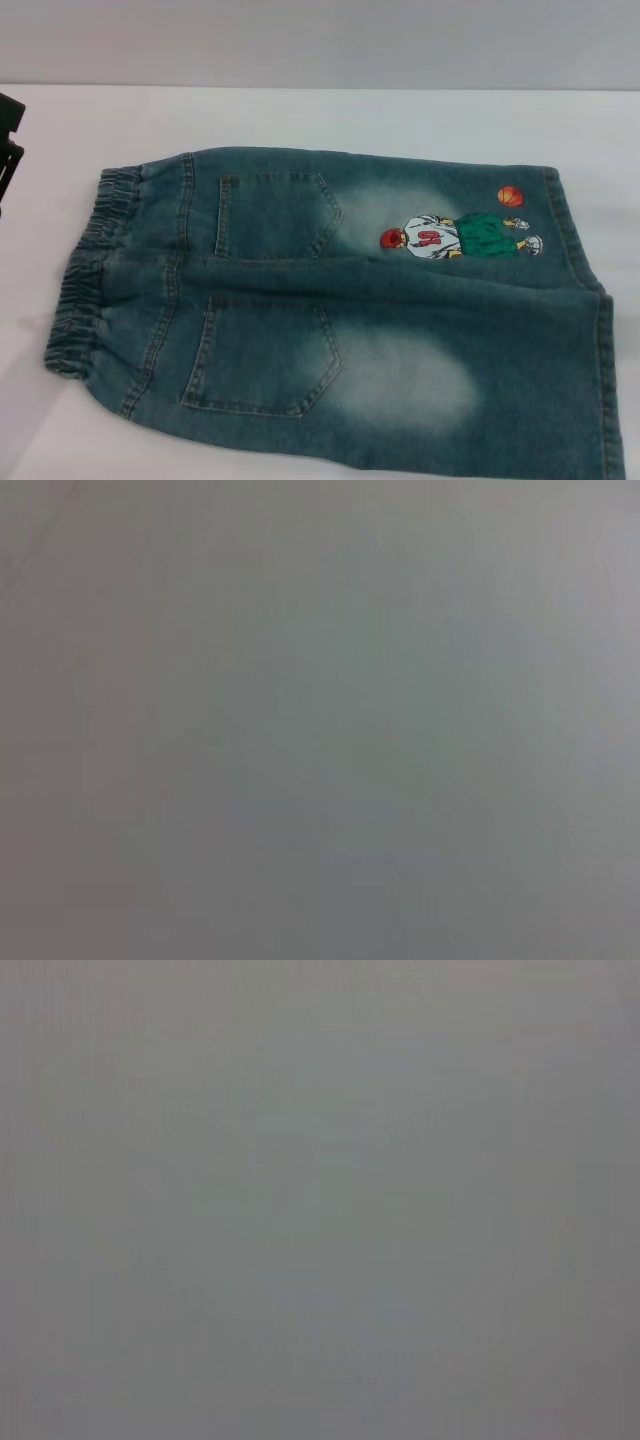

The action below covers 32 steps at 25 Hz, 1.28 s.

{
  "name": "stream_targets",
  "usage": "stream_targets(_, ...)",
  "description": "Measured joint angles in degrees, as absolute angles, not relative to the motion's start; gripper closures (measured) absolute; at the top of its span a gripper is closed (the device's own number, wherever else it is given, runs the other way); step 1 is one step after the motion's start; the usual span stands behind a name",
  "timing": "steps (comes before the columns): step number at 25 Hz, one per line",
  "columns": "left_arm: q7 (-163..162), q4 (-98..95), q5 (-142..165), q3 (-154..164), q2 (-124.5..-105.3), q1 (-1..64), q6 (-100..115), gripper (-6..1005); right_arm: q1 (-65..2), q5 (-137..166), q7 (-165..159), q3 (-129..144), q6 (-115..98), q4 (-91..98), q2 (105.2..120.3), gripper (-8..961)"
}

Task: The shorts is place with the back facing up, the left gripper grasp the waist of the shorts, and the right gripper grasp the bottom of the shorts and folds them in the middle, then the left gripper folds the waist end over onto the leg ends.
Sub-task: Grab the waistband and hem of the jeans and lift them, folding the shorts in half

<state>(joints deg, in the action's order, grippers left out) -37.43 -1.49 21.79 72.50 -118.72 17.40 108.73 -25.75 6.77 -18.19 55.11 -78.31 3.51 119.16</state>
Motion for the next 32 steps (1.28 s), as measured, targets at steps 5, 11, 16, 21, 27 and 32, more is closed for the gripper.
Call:
stream_targets(5,-37.4,-1.5,21.8,72.5,-118.72,17.4,108.7,243,-25.7,6.8,-18.2,55.1,-78.3,3.5,119.16,401)
stream_targets(11,-37.4,-1.5,21.8,72.4,-118.72,17.4,108.7,244,-25.7,6.8,-18.2,55.1,-78.3,3.5,119.16,401)
stream_targets(16,-37.4,-1.5,21.8,72.4,-118.72,17.3,108.6,244,-25.8,6.8,-18.2,55.1,-78.3,3.5,119.16,400)
stream_targets(21,-37.4,-1.6,21.7,72.4,-118.72,17.3,108.5,244,-26.1,6.8,-18.2,55.1,-78.3,3.5,119.16,399)
stream_targets(27,-37.4,-1.6,21.5,72.4,-118.72,17.4,108.3,244,-26.3,6.8,-18.2,55.1,-77.9,3.5,119.16,400)
stream_targets(32,-37.4,-1.6,21.4,72.3,-118.72,17.5,108.3,245,-26.4,6.8,-18.2,55.1,-77.5,3.5,119.16,401)
